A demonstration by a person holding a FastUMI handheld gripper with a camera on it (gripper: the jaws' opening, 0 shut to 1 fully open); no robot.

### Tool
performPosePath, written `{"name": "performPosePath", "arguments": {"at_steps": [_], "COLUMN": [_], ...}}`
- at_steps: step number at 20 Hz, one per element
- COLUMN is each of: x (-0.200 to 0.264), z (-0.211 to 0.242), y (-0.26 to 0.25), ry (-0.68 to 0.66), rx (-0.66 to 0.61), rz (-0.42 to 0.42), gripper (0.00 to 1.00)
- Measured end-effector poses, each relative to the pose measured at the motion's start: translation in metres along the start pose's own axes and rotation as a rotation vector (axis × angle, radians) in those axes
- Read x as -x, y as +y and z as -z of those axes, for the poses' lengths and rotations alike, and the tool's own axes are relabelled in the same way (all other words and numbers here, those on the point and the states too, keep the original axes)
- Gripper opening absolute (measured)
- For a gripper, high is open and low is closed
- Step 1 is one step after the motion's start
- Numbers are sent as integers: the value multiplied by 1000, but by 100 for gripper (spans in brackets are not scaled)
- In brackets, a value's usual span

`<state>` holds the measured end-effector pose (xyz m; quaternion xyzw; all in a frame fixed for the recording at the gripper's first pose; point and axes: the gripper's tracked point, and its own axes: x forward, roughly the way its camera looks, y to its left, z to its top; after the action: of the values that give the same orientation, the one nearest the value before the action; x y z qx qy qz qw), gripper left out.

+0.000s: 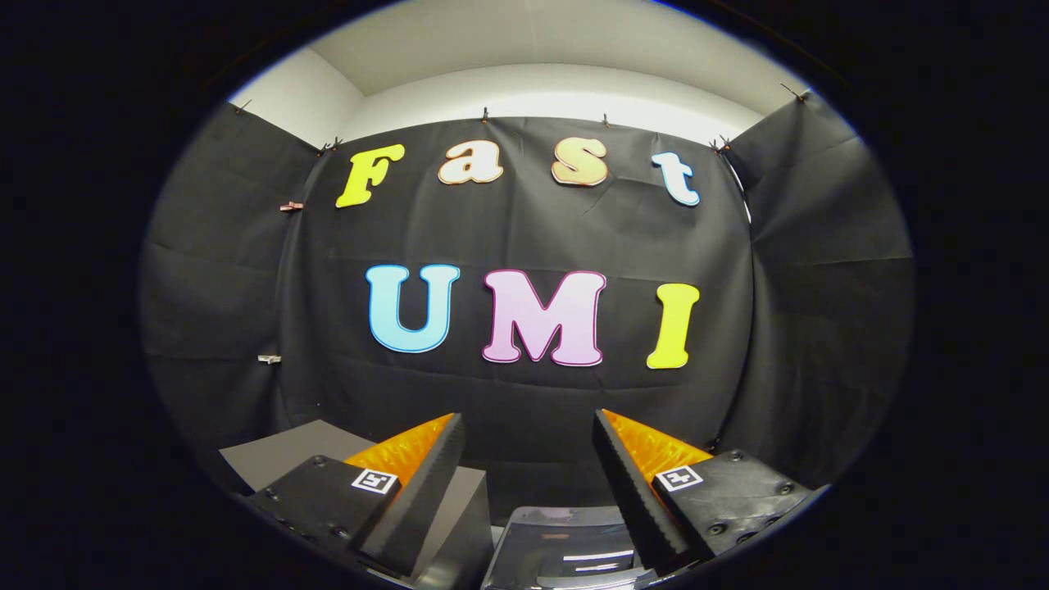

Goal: Put the clothes into the washing machine and then close the washing machine lid.

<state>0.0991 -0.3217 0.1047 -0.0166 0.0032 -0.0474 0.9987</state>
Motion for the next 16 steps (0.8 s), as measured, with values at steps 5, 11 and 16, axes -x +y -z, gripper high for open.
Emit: {"name": "performPosePath", "arguments": {"at_steps": [5,11,16], "x": [-1,-3,-4], "z": [8,9,11], "y": [5,13,18], "ry": [19,24,27], "rx": [34,33,29], "rz": [-24,-49,-60], "gripper": [98,98,98]}}
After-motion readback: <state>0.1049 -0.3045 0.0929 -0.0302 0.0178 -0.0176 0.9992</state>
